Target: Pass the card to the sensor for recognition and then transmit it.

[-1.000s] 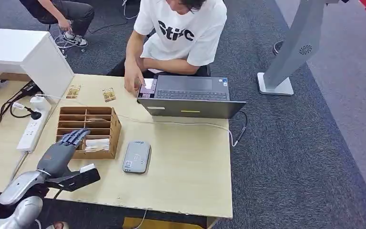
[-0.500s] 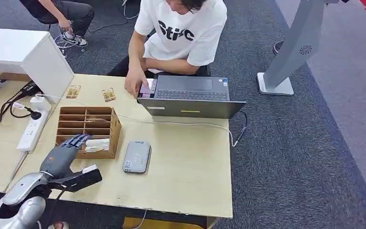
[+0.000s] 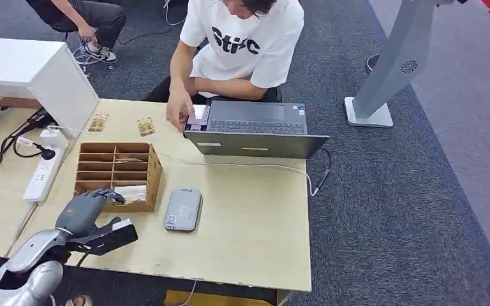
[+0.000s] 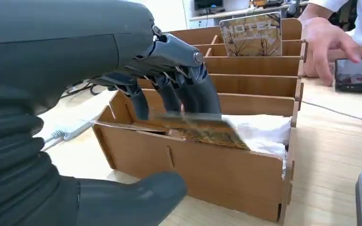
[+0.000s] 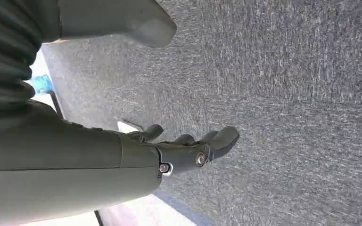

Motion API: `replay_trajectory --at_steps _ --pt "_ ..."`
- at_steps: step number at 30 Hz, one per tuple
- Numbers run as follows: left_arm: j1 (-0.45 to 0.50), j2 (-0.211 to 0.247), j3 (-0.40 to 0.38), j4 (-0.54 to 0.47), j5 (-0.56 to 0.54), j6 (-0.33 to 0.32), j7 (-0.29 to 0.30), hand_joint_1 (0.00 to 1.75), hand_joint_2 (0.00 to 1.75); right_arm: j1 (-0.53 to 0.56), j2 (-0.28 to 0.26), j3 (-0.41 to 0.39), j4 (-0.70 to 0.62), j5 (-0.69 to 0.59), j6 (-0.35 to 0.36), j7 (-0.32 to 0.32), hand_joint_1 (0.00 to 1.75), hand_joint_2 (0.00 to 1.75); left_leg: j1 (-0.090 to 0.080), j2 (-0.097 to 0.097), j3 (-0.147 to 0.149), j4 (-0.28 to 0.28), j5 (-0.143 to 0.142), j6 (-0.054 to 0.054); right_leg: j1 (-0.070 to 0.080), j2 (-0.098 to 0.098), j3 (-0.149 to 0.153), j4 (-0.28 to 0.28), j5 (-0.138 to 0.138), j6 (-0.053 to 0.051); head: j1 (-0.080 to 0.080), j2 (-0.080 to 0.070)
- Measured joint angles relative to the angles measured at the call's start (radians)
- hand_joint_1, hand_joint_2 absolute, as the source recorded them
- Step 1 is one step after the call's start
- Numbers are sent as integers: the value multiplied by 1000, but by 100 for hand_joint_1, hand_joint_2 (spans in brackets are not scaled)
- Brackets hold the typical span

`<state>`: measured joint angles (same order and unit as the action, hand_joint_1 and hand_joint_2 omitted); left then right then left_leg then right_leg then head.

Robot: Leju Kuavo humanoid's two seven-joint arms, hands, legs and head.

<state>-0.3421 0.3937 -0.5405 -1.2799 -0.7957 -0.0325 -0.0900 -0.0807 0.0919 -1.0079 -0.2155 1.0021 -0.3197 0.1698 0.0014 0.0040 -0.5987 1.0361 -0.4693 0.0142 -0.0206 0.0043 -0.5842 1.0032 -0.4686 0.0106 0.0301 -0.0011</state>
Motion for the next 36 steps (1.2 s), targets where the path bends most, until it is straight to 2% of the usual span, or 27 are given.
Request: replay_trajectory --at_steps 2,6,8,10,15,18,28,30,31,36 --pt "-4 -2 0 5 -15 1 2 161 175 0 0 0 0 2 7 0 0 175 0 0 0 0 0 0 0 0 0 0 0 0 0 0" --pt "-23 -5 0 17 -27 21 2 169 175 0 0 0 0 4 10 1 0 175 0 0 0 0 0 0 0 0 0 0 0 0 0 0" --pt "-29 -7 0 23 -33 24 3 166 175 0 0 0 0 5 10 3 0 175 0 0 0 0 0 0 0 0 0 0 0 0 0 0" --pt "-29 -9 0 30 -39 32 8 155 175 0 0 0 0 6 11 3 0 175 0 0 0 0 0 0 0 0 0 0 0 0 0 0" --pt "-30 -17 0 44 -54 52 18 155 175 0 0 0 0 13 13 4 0 175 0 0 0 0 0 0 0 0 0 0 0 0 0 0" --pt "-34 -23 0 51 -61 56 18 164 175 0 0 0 0 14 13 3 0 175 0 0 0 0 0 0 0 0 0 0 0 0 0 0" --pt "-36 -36 2 66 -81 74 18 162 175 0 0 0 0 19 13 2 0 175 0 0 0 0 0 0 0 0 1 0 0 0 0 0" --pt "-37 -38 2 68 -81 74 18 175 175 0 0 0 0 19 13 2 0 175 0 0 0 0 0 0 0 0 1 0 0 0 0 0" --pt "-38 -39 2 69 -82 76 18 175 175 0 0 0 0 19 13 2 0 175 0 0 0 0 0 0 0 0 1 0 0 0 0 0" --pt "-38 -50 17 68 -85 114 5 175 175 0 0 0 0 23 13 3 0 175 0 0 0 0 0 0 0 0 1 0 0 0 0 0"
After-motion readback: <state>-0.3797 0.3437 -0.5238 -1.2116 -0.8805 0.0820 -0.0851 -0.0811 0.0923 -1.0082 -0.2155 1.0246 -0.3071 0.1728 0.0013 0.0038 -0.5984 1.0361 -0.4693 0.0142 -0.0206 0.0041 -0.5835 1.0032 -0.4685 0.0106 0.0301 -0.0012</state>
